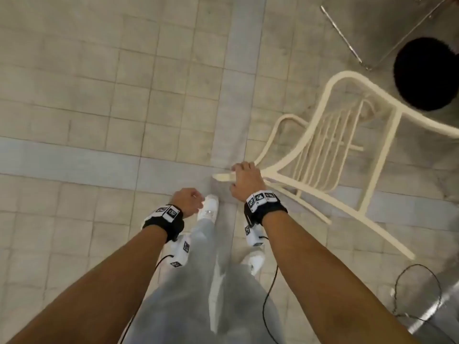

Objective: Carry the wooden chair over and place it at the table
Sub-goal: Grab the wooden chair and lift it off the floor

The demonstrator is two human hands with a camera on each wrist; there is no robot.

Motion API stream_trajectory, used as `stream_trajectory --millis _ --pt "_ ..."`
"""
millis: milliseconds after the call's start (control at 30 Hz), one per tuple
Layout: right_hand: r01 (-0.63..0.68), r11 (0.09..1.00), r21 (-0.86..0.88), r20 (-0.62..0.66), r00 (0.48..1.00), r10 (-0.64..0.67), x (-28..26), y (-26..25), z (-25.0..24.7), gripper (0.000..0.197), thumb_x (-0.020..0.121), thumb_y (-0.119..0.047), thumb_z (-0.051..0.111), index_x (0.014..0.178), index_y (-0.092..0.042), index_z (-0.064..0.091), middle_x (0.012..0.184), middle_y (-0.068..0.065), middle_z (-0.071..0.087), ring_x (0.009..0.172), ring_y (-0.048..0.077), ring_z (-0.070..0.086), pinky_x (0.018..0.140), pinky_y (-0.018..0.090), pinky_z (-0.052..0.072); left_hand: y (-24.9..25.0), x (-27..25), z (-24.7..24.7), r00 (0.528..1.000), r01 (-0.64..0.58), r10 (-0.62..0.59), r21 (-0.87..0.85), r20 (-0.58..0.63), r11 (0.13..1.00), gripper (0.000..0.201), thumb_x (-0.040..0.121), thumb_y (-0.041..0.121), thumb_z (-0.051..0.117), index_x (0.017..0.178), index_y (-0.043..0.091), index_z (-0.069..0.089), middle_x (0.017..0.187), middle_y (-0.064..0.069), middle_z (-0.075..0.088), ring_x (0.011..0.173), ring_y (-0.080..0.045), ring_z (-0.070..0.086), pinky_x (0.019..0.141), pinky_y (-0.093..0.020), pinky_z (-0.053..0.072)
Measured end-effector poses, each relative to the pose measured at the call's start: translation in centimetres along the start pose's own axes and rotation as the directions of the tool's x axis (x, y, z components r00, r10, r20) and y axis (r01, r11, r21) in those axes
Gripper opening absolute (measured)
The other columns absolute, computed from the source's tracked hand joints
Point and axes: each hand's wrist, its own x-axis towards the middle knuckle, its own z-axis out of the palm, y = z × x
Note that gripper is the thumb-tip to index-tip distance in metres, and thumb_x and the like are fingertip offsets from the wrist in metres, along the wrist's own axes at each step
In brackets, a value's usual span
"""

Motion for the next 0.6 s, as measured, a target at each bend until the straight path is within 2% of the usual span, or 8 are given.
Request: stream_trajectory --millis 100,167,267,367,433,500,600 --pt "0.016 0.987 -0.162 0.097 0.995 0.000 3.6 -0.5 1.4 0.043 0.080 -0.025 0.061 0.120 -0.010 0.052 0.119 0.012 0.056 0.111 0.031 0.047 0.092 0.042 0.042 -1.0 1.9 -0.1 0.999 0.038 -0.037 -0.033 0.010 0.999 0.021 0.085 0.020 0.055 0.092 0.011 0.073 0.085 -0.007 0.079 0.064 -0.017 0.070 0.056 -0.021 0.050" --pt "0.040 0.980 -0.194 0.172 0.985 -0.006 4.9 -0.8 2.3 0.040 0.084 -0.025 0.059 0.120 -0.010 0.054 0.119 0.012 0.058 0.110 0.031 0.052 0.090 0.042 0.044 -1.5 2.3 0.3 0.997 0.069 -0.068 -0.041 0.019 0.997 0.024 0.083 0.024 0.054 0.092 0.013 0.073 0.083 -0.004 0.079 0.070 -0.019 0.073 0.060 -0.023 0.052" --pt "0.040 0.985 -0.165 0.218 0.976 -0.003 5.9 -0.8 3.4 0.030 0.088 -0.026 0.056 0.113 -0.010 0.063 0.113 0.012 0.067 0.101 0.032 0.064 0.084 0.037 0.050 -1.7 2.7 0.9 0.997 0.071 -0.070 -0.024 0.043 0.997 0.025 0.084 0.024 0.051 0.093 0.014 0.072 0.085 -0.003 0.078 0.079 -0.021 0.075 0.059 -0.023 0.051" --pt "0.009 0.995 -0.100 0.229 0.973 0.014 5.9 -0.2 3.8 0.034 0.088 -0.030 0.058 0.115 -0.010 0.064 0.114 0.015 0.065 0.104 0.034 0.061 0.089 0.038 0.046 -1.7 3.2 1.3 0.996 0.073 -0.074 0.008 0.042 0.997 0.025 0.085 0.024 0.051 0.094 0.014 0.072 0.086 -0.003 0.078 0.080 -0.021 0.075 0.060 -0.025 0.053" --pt "0.003 0.998 -0.065 0.179 0.984 0.009 4.9 0.3 3.9 0.031 0.086 -0.031 0.059 0.107 -0.010 0.066 0.108 0.015 0.067 0.100 0.034 0.061 0.087 0.038 0.044 -1.9 3.7 1.5 0.996 0.079 -0.082 0.055 0.044 0.995 0.025 0.083 0.025 0.049 0.091 0.017 0.072 0.085 -0.002 0.079 0.081 -0.020 0.074 0.065 -0.029 0.057" --pt "0.009 0.998 -0.058 0.092 0.996 -0.003 3.3 0.9 3.5 0.026 0.081 -0.034 0.062 0.092 -0.012 0.069 0.092 0.012 0.072 0.088 0.032 0.064 0.079 0.037 0.043 -1.9 4.2 1.7 0.997 0.057 -0.062 0.113 0.046 0.992 0.027 0.079 0.028 0.046 0.088 0.021 0.071 0.088 -0.001 0.078 0.086 -0.022 0.073 0.077 -0.036 0.060" --pt "0.028 0.998 -0.048 -0.015 0.999 -0.029 -0.2 2.1 1.7 0.025 0.075 -0.038 0.061 0.083 -0.016 0.071 0.074 0.004 0.072 0.070 0.026 0.064 0.070 0.034 0.037 -1.0 5.2 2.5 0.999 0.018 -0.025 0.183 0.034 0.983 0.028 0.079 0.034 0.049 0.096 0.020 0.067 0.097 -0.003 0.076 0.090 -0.024 0.070 0.082 -0.036 0.057"
